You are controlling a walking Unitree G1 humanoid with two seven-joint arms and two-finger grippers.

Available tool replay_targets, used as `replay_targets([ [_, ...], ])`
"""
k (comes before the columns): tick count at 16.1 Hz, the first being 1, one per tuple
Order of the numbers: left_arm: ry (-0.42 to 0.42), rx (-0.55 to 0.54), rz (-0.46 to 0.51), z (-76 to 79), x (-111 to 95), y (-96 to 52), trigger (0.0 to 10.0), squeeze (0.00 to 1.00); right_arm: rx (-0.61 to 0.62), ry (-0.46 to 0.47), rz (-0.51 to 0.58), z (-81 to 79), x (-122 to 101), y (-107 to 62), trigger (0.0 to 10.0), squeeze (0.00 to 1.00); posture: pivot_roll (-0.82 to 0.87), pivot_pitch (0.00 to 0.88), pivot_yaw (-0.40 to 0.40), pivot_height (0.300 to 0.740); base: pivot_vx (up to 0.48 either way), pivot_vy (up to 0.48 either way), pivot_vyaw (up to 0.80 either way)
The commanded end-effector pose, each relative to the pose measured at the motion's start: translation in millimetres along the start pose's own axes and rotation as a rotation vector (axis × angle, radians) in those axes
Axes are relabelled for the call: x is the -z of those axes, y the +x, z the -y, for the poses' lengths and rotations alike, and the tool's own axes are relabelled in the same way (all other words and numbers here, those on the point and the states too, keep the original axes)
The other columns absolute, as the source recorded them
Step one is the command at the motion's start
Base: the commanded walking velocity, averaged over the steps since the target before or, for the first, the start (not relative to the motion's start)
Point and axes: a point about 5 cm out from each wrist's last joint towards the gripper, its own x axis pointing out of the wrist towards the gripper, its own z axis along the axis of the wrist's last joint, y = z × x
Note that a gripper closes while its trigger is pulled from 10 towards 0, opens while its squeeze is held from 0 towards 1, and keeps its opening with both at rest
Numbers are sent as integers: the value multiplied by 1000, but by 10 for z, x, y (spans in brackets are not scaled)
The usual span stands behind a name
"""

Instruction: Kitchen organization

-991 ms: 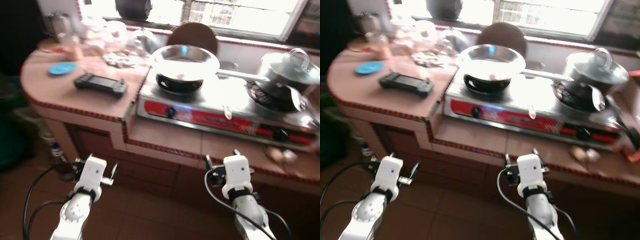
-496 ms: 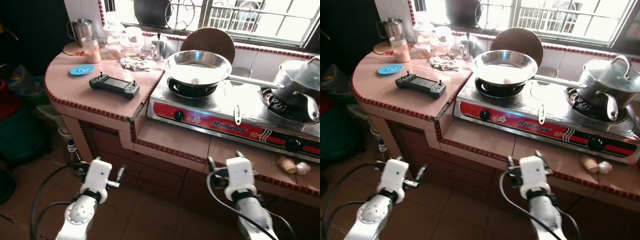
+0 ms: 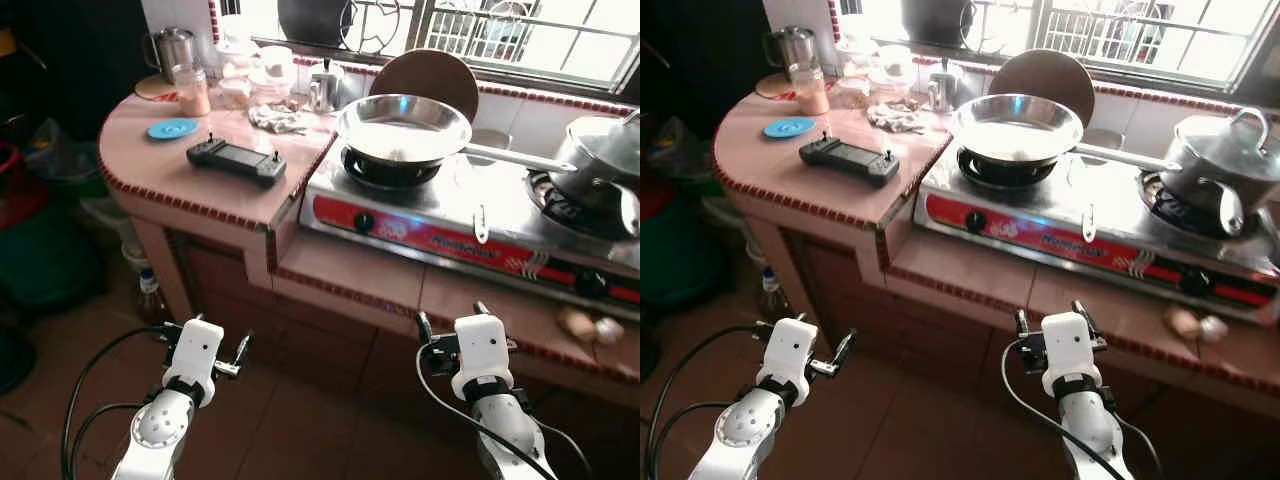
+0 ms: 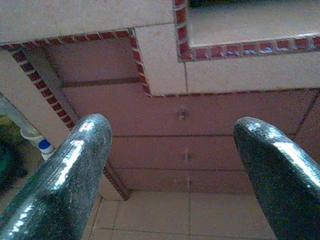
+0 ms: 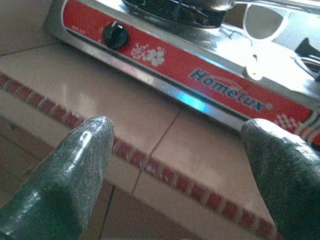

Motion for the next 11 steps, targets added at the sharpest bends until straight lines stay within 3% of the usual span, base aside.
replay_targets([
  [1,-4,9,-18,-6,28,-2,10000,0,9,-4,-8,12,26,-15,10000,0,170,0,-52,740,-311,0,0],
  [11,-17,9,-32,-17,62,5,10000,0,18,-14,-17,24,51,-13,10000,0,168,0,-52,740,-304,0,0],
])
